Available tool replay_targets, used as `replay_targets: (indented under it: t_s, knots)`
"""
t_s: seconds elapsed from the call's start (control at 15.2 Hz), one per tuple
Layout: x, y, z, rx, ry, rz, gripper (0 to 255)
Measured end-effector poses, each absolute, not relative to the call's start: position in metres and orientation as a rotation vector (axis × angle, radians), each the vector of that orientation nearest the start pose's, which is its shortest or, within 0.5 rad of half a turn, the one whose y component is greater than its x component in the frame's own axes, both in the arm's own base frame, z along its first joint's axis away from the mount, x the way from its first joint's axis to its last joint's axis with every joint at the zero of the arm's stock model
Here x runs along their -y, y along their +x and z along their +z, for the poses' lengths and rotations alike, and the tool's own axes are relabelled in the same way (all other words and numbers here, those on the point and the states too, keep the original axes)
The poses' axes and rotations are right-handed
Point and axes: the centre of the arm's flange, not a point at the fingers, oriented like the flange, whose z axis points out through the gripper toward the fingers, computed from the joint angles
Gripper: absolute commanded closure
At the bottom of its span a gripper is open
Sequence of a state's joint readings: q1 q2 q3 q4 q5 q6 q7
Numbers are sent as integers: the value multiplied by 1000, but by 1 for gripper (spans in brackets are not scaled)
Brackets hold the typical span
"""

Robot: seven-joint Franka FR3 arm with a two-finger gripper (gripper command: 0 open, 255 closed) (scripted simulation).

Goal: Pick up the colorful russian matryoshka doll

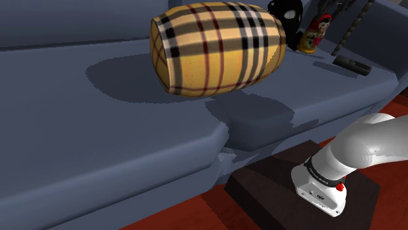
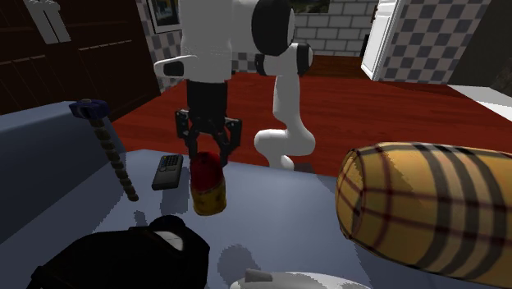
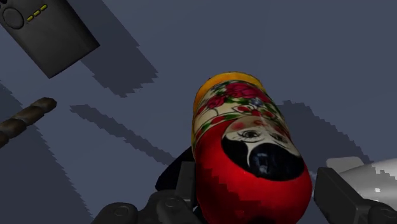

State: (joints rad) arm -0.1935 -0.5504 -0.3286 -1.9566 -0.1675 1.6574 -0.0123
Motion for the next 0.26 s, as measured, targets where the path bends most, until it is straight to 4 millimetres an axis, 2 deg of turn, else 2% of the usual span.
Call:
replay_targets:
  t_s: [0.26]
  knots:
    - [250,312,711,-767,-3082,-349,255]
